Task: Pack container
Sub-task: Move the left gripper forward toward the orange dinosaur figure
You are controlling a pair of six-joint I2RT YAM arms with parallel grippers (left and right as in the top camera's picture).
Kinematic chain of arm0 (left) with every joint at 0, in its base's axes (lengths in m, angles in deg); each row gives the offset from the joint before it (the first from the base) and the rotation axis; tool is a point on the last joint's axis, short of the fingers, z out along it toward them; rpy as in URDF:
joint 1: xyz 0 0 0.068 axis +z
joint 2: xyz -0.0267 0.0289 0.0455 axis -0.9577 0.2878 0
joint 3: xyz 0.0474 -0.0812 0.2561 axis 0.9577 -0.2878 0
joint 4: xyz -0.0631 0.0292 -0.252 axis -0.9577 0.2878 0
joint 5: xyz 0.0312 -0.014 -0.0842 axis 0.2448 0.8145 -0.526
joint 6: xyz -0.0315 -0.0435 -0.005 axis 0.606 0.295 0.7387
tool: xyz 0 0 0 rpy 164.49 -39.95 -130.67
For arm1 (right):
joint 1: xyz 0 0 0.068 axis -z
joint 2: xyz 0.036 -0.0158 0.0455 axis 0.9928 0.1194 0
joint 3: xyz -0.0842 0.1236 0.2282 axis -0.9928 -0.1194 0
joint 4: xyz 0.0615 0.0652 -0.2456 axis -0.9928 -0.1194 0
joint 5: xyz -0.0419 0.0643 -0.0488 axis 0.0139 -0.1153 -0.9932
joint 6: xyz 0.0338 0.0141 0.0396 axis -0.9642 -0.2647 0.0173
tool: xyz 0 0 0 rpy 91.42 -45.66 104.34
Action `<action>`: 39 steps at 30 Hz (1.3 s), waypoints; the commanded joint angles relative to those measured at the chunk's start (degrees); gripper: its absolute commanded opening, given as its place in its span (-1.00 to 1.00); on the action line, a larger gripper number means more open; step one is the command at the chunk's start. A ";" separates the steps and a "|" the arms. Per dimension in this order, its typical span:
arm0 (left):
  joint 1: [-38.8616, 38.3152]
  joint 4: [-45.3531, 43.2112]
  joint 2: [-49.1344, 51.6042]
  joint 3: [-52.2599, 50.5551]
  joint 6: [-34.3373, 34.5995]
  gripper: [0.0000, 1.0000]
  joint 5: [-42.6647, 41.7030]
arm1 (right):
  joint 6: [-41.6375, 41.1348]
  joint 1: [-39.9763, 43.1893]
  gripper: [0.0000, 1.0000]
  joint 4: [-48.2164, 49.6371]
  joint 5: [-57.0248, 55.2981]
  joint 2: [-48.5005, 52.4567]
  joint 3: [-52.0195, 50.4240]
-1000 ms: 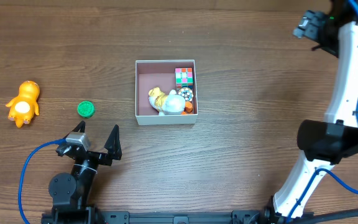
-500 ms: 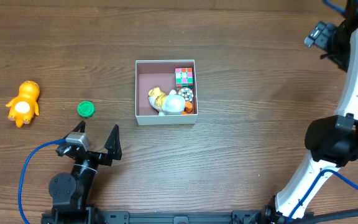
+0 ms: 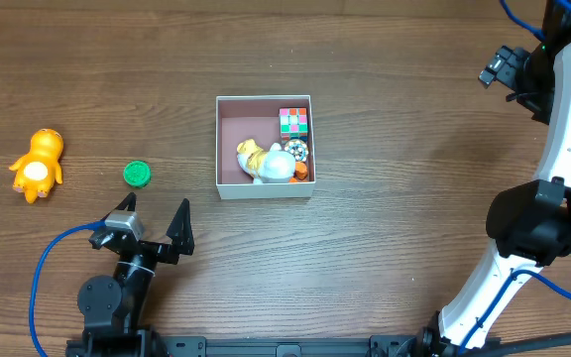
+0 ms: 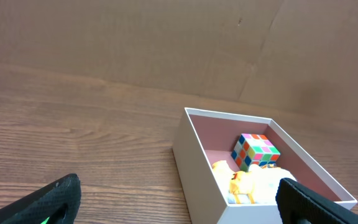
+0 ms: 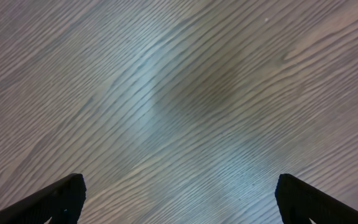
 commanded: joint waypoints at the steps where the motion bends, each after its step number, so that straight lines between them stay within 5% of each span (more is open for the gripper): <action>1: 0.26 -0.07 -0.48 -0.07 0.57 1.00 -1.05 | -0.48 -0.02 1.00 -0.02 3.54 -0.37 -0.02; 20: 0.24 -0.11 -0.48 -0.07 1.40 1.00 -2.51 | -0.48 -1.11 1.00 -0.35 5.46 -0.37 -0.37; 26: 0.26 -0.11 -0.48 -0.07 10.97 1.00 -3.19 | -0.48 -2.51 1.00 0.04 5.46 -0.37 -0.37; 39: 0.26 0.20 -0.48 3.02 11.91 1.00 -17.44 | -0.46 -2.64 1.00 0.42 5.44 -0.37 -0.37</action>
